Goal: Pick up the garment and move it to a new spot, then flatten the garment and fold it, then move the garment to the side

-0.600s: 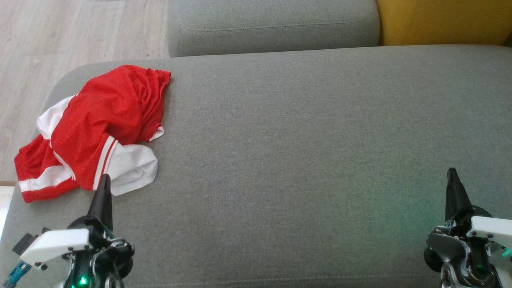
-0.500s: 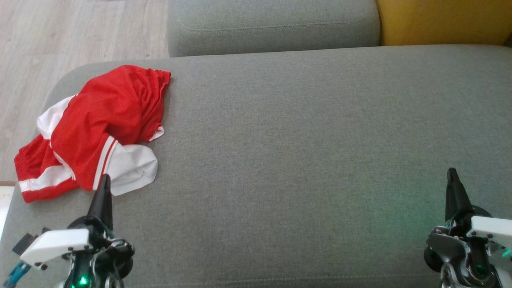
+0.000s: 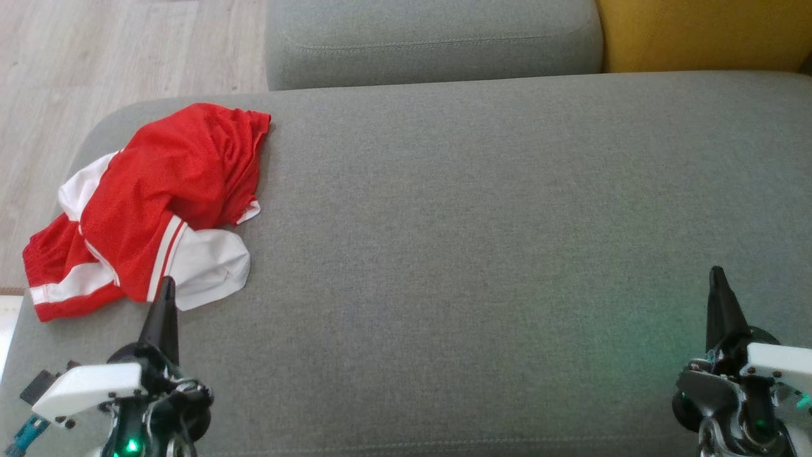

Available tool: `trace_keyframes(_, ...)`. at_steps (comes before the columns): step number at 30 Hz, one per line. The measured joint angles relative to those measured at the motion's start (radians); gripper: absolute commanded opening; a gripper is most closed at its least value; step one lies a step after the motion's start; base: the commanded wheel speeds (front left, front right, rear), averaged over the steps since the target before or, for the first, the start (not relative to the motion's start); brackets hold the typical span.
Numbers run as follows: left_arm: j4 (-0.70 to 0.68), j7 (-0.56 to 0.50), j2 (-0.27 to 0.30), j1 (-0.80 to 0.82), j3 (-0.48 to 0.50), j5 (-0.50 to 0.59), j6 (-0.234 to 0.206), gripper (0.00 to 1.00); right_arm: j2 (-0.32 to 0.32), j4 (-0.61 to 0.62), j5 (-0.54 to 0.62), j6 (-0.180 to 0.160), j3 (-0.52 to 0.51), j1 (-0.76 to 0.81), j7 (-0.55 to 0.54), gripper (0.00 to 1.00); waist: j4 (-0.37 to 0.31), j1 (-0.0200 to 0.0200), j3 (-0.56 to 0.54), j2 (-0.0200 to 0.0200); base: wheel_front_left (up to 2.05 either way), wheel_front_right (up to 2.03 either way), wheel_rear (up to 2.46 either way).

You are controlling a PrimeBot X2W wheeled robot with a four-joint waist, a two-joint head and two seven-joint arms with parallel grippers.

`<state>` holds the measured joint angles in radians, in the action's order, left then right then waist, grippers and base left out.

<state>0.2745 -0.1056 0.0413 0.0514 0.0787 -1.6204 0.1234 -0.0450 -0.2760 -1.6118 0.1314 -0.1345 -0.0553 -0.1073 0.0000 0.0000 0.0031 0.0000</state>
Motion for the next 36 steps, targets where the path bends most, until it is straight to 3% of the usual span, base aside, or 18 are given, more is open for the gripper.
trace_keyframes(1, 0.006, 0.001, 0.0, -0.001, -0.001, -0.001, 0.0, 1.0, 0.0, -0.006, 0.0, 0.0, 0.0, 0.001, 0.0, 1.0, 0.0, 0.0, 0.0, 0.0, 0.0, 0.0, 0.0)
trace_keyframes(6, 0.078, 0.002, -0.015, -0.062, -0.004, -0.001, -0.002, 1.0, 0.007, -0.075, 0.0, 0.0, 0.003, 0.055, 0.001, 1.0, 0.0, 0.0, 0.0, 0.0, 0.0, 0.0, 0.0)
trace_keyframes(21, 0.051, 0.039, -0.016, -0.078, -0.014, 0.013, -0.004, 1.0, 0.007, -0.06, 0.06, 0.0, 0.024, 0.066, 0.039, 1.0, -0.003, 0.0, -0.015, 0.0, 0.0, 0.0, 0.0)
trace_keyframes(36, 0.0, 0.086, -0.015, -0.077, 0.013, 0.131, -0.01, 1.0, 0.007, -0.005, 0.321, 0.0, 0.011, 0.066, 0.081, 1.0, -0.001, 0.0, -0.025, 0.0, 0.0, 0.0, 0.0)
